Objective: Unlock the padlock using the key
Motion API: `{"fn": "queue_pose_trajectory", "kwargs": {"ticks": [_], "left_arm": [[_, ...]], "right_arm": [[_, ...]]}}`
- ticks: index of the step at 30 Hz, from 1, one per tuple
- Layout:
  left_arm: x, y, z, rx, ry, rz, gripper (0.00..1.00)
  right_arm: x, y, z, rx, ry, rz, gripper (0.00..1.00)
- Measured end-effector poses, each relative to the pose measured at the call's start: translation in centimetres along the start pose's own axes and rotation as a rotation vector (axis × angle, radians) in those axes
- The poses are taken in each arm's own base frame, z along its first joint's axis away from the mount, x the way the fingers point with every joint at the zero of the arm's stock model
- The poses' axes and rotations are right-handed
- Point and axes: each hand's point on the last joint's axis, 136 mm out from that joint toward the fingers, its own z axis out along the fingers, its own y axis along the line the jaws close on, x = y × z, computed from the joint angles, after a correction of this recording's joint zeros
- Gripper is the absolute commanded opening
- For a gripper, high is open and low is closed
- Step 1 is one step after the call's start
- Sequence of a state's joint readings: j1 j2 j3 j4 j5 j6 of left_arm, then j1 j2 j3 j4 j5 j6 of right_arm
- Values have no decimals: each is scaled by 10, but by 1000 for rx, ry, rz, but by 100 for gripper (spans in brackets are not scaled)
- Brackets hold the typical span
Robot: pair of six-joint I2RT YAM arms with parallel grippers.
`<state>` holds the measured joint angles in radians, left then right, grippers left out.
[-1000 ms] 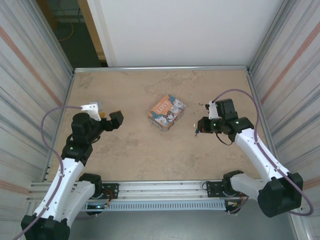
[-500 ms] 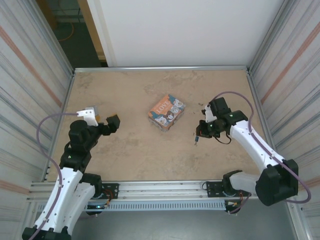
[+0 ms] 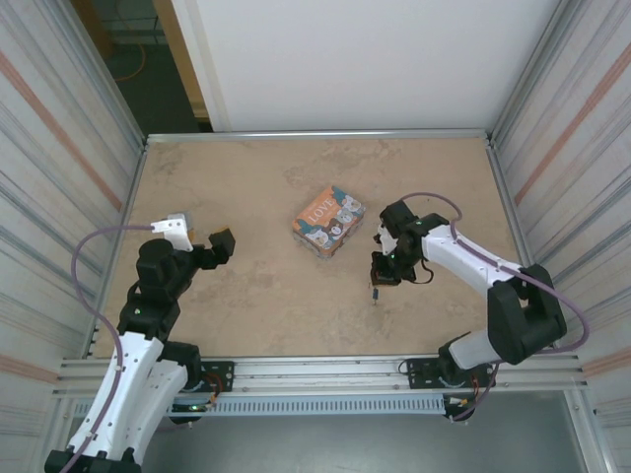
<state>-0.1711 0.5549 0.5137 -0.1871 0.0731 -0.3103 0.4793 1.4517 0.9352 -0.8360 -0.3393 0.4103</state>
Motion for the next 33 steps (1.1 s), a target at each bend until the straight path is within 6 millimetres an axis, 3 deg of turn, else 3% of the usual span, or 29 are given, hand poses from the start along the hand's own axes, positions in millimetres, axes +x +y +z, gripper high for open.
{"fn": "queue_pose_trajectory", "kwargs": {"ticks": [8,20,33], "left_arm": [[1,1,0,-2,3,0,99],[7,3,2,-5,14,-2,99],[13,5,8,-11,36,-11,99]], "right_arm": [[6,4,23,22,77,-22,0],[1,9,42,5,116,-22,0],[-7,13,51,-16,112,-26,0]]}}
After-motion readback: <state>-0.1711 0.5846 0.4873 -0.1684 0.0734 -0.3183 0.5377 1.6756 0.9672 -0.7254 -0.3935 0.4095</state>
